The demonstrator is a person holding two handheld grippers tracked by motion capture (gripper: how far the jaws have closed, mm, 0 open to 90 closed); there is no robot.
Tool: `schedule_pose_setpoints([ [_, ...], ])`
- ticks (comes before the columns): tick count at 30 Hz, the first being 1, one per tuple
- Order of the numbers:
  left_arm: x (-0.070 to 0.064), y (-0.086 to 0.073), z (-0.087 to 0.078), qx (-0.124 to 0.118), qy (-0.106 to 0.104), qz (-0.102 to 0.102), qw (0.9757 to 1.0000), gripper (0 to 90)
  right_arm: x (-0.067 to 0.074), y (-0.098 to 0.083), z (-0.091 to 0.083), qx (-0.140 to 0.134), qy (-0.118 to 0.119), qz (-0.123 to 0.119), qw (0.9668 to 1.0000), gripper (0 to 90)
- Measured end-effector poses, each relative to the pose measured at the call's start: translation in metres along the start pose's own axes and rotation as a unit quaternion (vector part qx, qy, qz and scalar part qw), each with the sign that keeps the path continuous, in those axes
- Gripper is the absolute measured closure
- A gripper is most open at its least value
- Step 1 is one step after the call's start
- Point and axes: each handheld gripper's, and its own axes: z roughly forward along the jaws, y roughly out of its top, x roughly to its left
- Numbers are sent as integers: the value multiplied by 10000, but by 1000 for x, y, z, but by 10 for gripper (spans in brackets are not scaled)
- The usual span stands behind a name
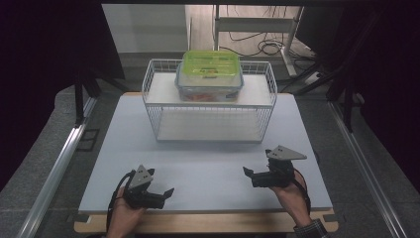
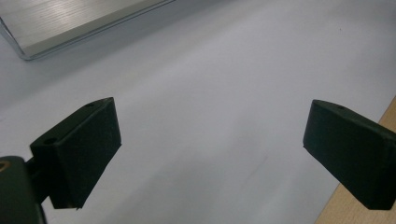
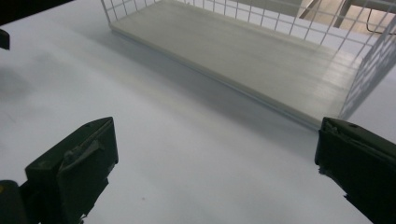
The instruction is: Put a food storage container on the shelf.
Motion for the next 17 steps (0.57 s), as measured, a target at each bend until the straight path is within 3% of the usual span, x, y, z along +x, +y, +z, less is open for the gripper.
schedule_pose_setpoints([
  [8, -2, -1, 4, 122, -22, 71, 9999, 41, 2, -24, -1, 182, -80, -75, 9998, 0],
  [14, -3, -1, 7, 243, -69, 101, 9996, 40, 4, -43, 11, 682, 34, -49, 9977, 0],
  [17, -2, -1, 6, 177, -135, 7, 9998, 40, 3, -46, 16, 827, -22, 30, 9966, 0],
])
